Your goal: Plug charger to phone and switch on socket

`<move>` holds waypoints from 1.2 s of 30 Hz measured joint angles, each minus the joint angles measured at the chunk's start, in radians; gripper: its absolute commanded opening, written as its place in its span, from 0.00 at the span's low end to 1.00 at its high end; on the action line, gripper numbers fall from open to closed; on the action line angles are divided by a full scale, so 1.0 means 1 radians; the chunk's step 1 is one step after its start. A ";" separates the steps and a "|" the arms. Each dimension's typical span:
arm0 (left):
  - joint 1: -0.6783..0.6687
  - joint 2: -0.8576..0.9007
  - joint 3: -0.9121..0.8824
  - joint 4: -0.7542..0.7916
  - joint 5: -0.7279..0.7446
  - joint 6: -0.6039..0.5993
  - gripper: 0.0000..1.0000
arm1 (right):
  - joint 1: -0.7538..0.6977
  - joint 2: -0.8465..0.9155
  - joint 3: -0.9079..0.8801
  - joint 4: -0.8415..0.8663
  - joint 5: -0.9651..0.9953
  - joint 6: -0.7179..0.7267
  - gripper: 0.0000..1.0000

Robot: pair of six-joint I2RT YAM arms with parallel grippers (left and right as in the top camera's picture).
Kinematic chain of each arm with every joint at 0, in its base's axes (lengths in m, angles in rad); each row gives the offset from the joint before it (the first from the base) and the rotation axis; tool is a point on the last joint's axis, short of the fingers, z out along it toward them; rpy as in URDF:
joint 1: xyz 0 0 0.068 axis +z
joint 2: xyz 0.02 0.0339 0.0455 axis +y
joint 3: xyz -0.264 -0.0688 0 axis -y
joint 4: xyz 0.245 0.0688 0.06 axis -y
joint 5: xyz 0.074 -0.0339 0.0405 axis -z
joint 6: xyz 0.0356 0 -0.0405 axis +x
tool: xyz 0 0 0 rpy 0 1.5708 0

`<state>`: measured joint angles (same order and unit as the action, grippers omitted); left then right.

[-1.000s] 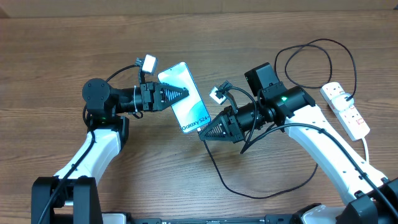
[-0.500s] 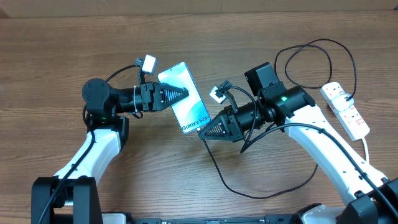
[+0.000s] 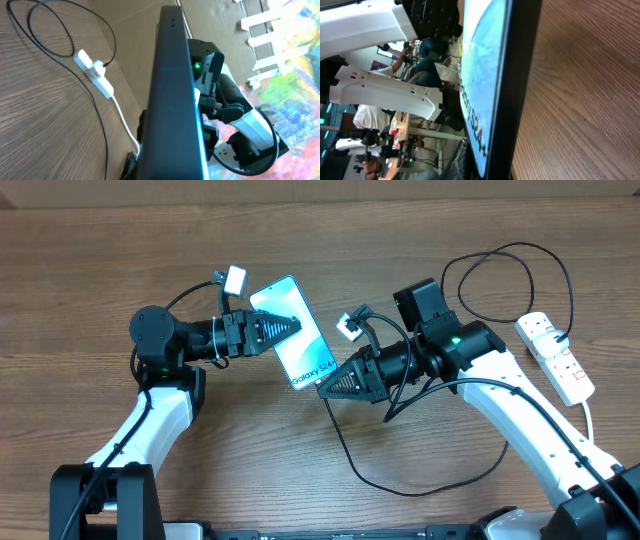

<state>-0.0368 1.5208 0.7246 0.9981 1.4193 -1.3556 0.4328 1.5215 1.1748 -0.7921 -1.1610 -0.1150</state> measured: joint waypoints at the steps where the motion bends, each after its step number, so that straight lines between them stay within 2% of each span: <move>1: -0.001 0.000 0.000 0.001 0.000 0.006 0.04 | 0.000 0.000 -0.001 -0.002 0.002 0.004 0.04; 13: -0.043 0.003 0.002 0.002 -0.004 0.126 0.04 | -0.001 0.000 -0.001 -0.078 0.064 0.015 0.04; 27: -0.082 0.003 0.005 -0.004 -0.032 0.151 0.04 | -0.002 0.000 0.008 -0.139 0.102 0.014 0.04; 36: -0.063 0.008 0.004 -0.011 -0.012 0.157 0.04 | 0.010 0.000 0.049 -0.209 0.224 0.008 0.04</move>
<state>-0.0994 1.5284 0.7284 0.9867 1.4071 -1.1988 0.4427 1.5211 1.2240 -1.0008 -0.9371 -0.1066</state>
